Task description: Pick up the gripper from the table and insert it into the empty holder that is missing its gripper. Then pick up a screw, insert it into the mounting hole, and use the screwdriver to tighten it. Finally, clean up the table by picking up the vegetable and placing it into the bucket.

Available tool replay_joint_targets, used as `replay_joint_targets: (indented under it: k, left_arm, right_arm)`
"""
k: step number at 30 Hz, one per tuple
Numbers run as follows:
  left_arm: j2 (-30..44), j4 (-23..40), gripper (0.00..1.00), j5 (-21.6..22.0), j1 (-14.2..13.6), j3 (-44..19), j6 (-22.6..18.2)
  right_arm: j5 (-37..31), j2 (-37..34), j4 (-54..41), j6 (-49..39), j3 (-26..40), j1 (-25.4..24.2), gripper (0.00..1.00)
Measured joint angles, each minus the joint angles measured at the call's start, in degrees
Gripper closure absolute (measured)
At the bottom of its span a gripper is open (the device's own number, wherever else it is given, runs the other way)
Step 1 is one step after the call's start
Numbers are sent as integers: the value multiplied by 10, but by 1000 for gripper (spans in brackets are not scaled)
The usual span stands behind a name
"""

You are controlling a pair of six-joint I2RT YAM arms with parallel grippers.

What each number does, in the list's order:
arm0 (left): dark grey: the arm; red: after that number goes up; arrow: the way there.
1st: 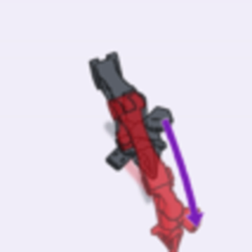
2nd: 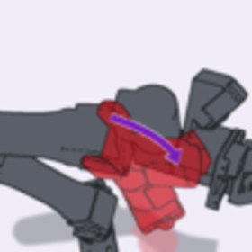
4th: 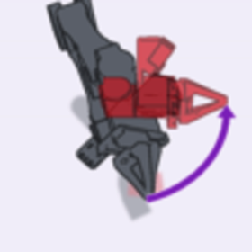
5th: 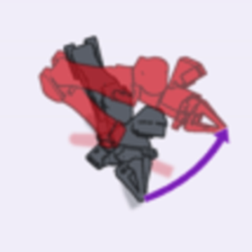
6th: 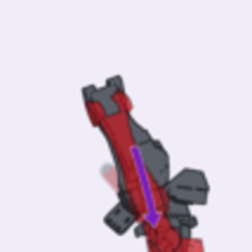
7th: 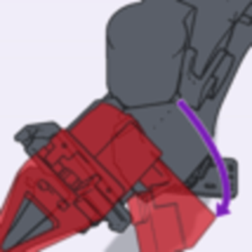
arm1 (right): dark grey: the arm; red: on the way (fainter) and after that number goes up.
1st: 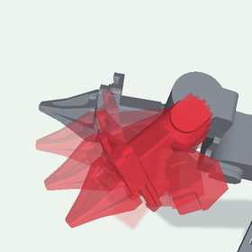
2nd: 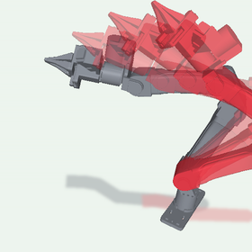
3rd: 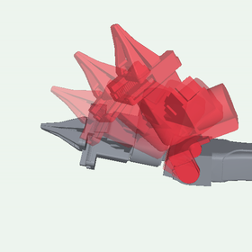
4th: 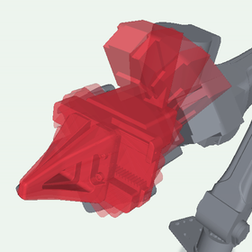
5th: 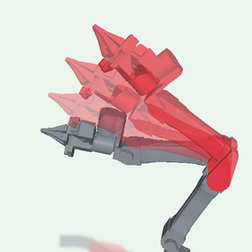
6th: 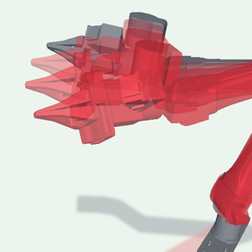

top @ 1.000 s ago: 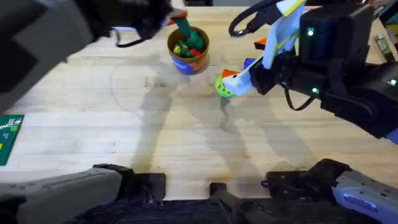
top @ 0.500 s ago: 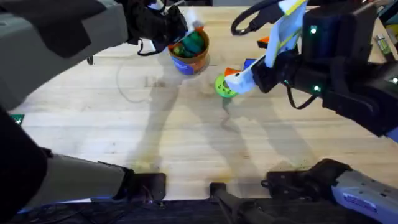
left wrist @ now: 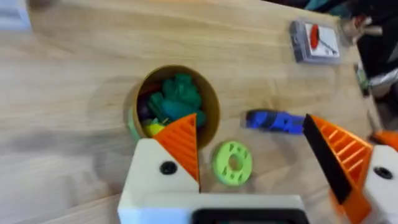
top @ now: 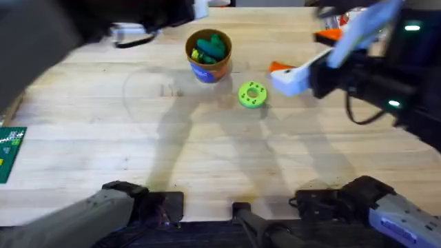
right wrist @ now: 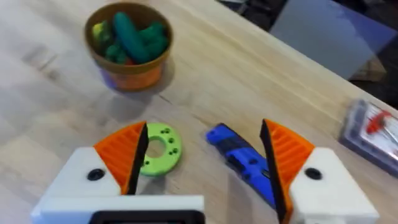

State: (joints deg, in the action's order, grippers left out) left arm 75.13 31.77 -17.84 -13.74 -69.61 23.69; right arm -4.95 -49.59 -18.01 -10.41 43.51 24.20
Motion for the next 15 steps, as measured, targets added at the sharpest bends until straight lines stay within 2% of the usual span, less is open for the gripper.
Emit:
replay_joint_targets:
  k: [3,6,10,15]
  left_arm:
    - [-76,95,14,13,0,-10,-105]
    - [-122,188,14,55,0,-13,-183]
    - [-133,271,14,113,0,-13,-233]
    - [-128,326,14,144,0,-12,-258]
  right_arm:
    - [-10,47,-36,36,0,-44,11]
    - [-17,75,-72,60,0,-91,9]
    - [-19,93,-103,76,0,-144,7]
    - [-19,114,-105,84,0,-167,7]
